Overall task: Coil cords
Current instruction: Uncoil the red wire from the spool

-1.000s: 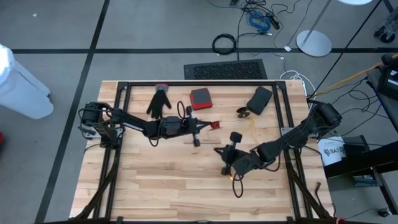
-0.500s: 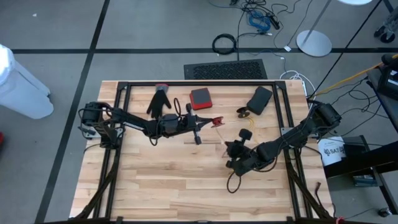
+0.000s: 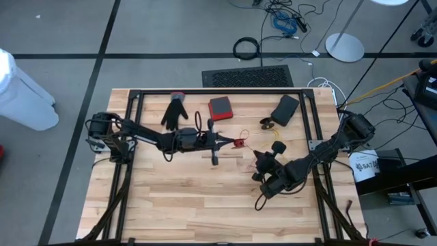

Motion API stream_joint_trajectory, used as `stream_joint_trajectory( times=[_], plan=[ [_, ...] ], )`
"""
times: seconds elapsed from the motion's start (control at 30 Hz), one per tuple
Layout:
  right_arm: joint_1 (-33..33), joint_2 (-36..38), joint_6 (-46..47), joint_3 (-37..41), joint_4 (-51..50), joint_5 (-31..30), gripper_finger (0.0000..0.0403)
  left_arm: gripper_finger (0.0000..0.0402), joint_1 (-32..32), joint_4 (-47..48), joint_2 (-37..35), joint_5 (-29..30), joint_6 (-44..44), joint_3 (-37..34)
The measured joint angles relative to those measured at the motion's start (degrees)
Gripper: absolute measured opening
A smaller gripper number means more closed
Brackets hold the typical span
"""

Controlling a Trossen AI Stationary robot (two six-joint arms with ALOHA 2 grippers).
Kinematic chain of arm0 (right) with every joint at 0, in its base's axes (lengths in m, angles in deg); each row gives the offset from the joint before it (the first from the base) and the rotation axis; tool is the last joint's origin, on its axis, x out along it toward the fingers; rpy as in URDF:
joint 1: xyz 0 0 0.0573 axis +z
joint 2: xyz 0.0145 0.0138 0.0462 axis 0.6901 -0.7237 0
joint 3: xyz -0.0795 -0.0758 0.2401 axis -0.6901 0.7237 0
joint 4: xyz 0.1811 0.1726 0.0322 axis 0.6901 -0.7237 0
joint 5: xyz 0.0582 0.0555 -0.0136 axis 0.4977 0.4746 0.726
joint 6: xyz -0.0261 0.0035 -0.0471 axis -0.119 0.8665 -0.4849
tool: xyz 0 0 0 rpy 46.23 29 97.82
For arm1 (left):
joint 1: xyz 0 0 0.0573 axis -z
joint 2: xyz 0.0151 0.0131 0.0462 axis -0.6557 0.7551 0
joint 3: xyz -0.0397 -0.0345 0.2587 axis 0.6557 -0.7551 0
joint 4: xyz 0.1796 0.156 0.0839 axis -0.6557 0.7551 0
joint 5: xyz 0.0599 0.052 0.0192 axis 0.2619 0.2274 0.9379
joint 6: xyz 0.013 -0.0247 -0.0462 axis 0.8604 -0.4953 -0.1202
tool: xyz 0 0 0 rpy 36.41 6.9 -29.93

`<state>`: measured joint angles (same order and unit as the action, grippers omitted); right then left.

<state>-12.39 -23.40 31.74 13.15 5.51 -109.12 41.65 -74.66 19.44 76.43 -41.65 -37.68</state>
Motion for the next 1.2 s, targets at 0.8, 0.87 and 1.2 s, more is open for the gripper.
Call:
stream_joint_trajectory(
  times=[0.8,0.87,1.2],
  plan=[
    [1.75,0.04,0.04,0.0,0.36,-15.79,0.0104,0.0,4.95,1.45,-5.3,7.1,6.61,0.0],
    [0.92,0.04,0.02,0.0,1.64,-15.74,0.011,0.0,4.64,1.09,-5.44,7.08,7.52,0.28],
    [-0.02,0.04,-16.47,0.0,17.96,-12.37,0.0124,0.0,3.68,1.31,-5.47,5.31,5.95,0.44]
  ],
)
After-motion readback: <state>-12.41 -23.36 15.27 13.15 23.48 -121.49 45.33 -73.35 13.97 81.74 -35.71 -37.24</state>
